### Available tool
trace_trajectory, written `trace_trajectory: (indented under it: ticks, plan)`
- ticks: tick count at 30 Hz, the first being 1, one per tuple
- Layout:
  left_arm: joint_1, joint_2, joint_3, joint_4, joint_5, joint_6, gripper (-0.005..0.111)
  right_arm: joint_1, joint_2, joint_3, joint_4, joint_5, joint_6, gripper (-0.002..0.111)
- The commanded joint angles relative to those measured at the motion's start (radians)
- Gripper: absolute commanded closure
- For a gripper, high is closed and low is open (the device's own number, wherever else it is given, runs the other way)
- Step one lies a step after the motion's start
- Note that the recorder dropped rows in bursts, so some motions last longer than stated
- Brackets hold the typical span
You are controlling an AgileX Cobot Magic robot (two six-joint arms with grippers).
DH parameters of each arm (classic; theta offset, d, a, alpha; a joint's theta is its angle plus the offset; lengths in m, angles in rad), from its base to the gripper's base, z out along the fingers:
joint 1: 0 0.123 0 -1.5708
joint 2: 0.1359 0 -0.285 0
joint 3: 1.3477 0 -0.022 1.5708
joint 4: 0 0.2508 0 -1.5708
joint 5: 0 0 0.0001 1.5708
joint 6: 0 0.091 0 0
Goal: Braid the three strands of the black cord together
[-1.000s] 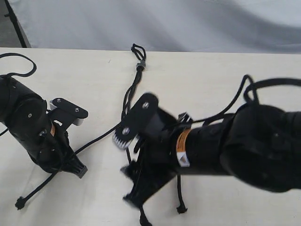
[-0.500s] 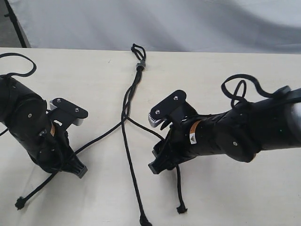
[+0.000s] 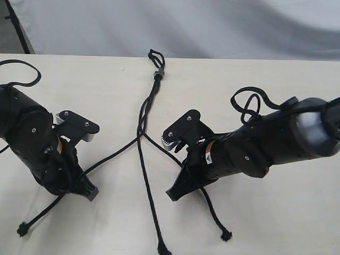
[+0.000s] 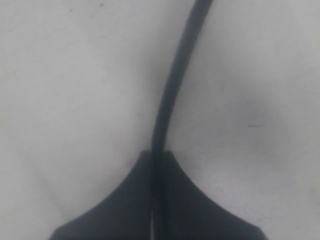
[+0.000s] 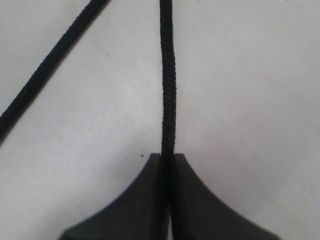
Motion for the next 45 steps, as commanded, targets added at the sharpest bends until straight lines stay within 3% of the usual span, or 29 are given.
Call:
trace_trajectory:
  ticks: [1,13,18,25,36,37,40,42,43,45]
  plan:
    - [0.007,0.015,0.019,-0.001,0.077,-0.007,0.107,-0.006,-0.005,-0.004,-0.001,0.055,-0.005,0.109]
    - [0.007,0.015,0.019,-0.004,0.130,-0.007,0.107,-0.006,-0.072,-0.002,-0.001,0.167,-0.004,0.109]
    - [0.007,0.015,0.019,-0.004,0.126,-0.007,0.107,-0.009,-0.072,-0.002,-0.057,0.123,-0.004,0.109]
    - [0.007,0.015,0.019,-0.004,0.126,-0.007,0.107,-0.157,-0.072,-0.002,-0.025,0.157,0.034,0.109]
    - [0.007,0.015,0.019,-0.004,0.120,-0.007,0.107,-0.131,-0.072,-0.002,-0.025,0.165,0.086,0.108]
    - [0.007,0.015,0.019,-0.004,0.120,-0.007,0.107,-0.131,-0.072,-0.002,-0.025,0.165,0.104,0.104]
    - [0.007,0.015,0.019,-0.004,0.118,-0.007,0.107,-0.124,-0.087,-0.002,0.007,0.165,0.112,0.062]
    - [0.007,0.015,0.019,-0.004,0.113,-0.007,0.107,-0.073,-0.144,-0.002,0.020,0.175,0.096,0.045]
    - [0.007,0.015,0.019,-0.004,0.113,-0.007,0.107,-0.041,-0.171,-0.002,0.020,0.181,0.085,0.043]
    - [0.007,0.015,0.019,-0.004,0.113,-0.007,0.107,0.133,-0.240,-0.002,0.020,0.190,0.081,0.043]
